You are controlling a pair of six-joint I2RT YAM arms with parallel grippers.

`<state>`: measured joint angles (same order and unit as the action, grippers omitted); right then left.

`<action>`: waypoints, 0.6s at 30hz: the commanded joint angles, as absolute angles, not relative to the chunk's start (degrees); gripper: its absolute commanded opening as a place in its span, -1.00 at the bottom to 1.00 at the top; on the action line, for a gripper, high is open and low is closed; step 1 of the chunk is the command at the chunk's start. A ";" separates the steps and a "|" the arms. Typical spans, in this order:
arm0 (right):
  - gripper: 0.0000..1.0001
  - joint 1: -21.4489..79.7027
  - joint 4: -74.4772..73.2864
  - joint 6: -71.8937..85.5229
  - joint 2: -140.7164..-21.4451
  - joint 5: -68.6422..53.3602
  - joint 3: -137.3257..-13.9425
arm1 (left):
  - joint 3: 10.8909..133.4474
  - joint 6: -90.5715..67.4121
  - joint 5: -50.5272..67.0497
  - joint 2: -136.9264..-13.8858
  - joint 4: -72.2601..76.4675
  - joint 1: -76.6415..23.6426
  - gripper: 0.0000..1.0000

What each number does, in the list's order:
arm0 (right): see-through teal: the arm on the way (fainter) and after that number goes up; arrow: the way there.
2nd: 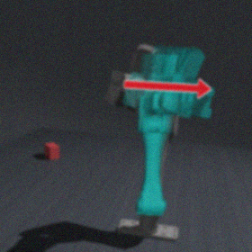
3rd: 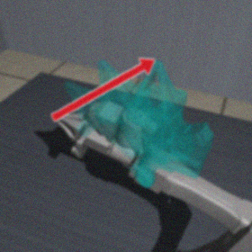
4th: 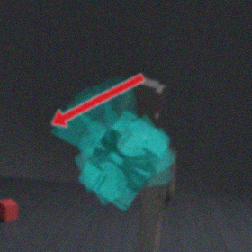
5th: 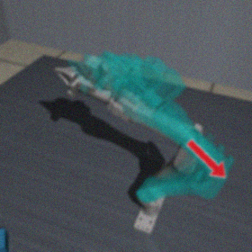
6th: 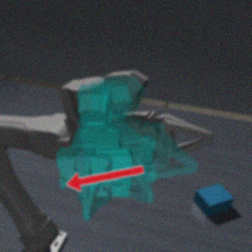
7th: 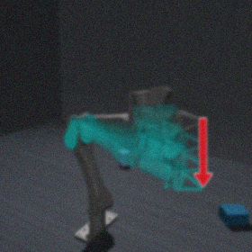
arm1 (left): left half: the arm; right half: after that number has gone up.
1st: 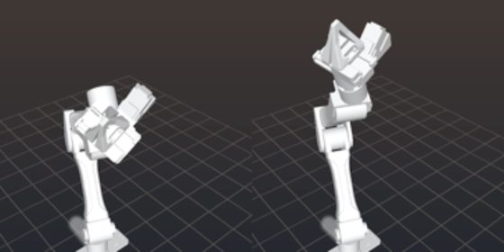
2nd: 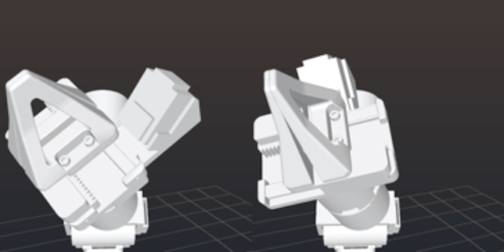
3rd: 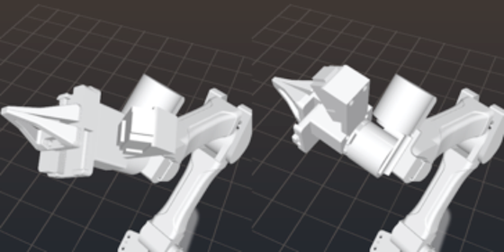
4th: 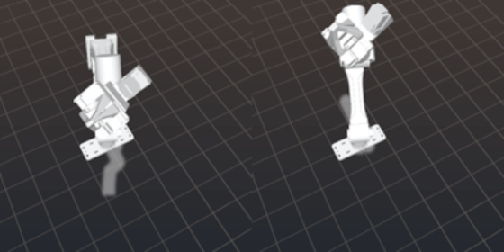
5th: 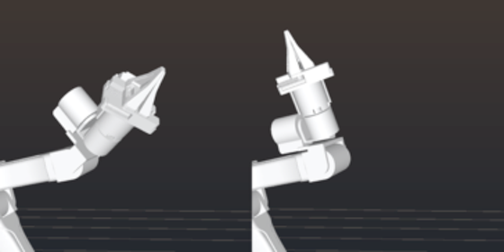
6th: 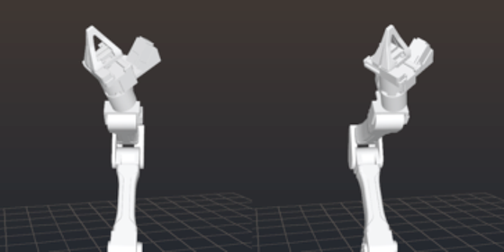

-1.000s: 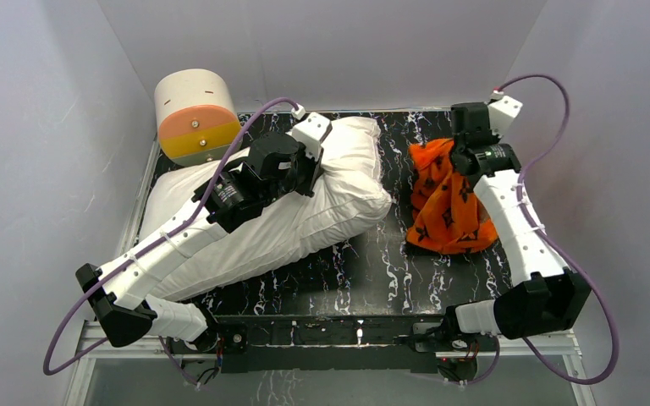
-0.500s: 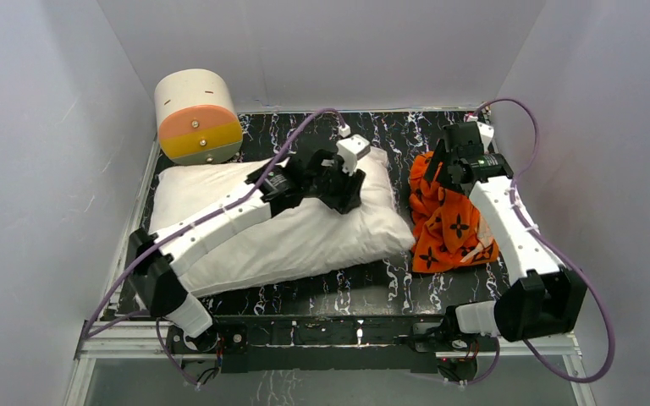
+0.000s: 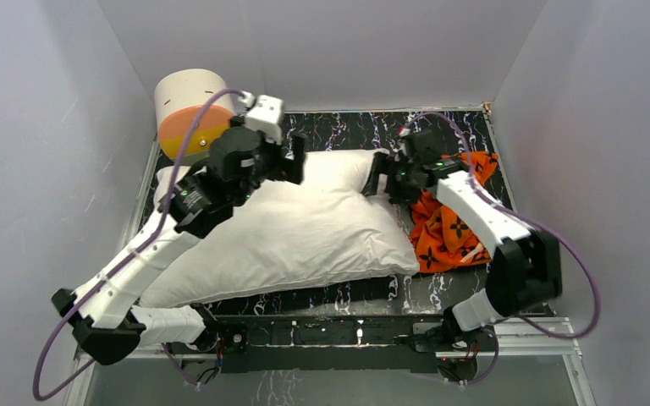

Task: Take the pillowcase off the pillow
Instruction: Adjust the pillow at the center of the board.

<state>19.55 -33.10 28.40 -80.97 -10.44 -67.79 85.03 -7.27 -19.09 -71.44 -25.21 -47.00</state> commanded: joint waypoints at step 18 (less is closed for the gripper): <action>-0.85 14.20 -29.65 26.89 -81.20 20.27 -70.04 | 80.67 -13.43 -30.30 -66.47 -33.00 -37.73 0.97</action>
<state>19.55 -28.45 35.00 -84.23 10.24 -67.72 79.53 -11.20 -28.69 -67.66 -32.42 -38.26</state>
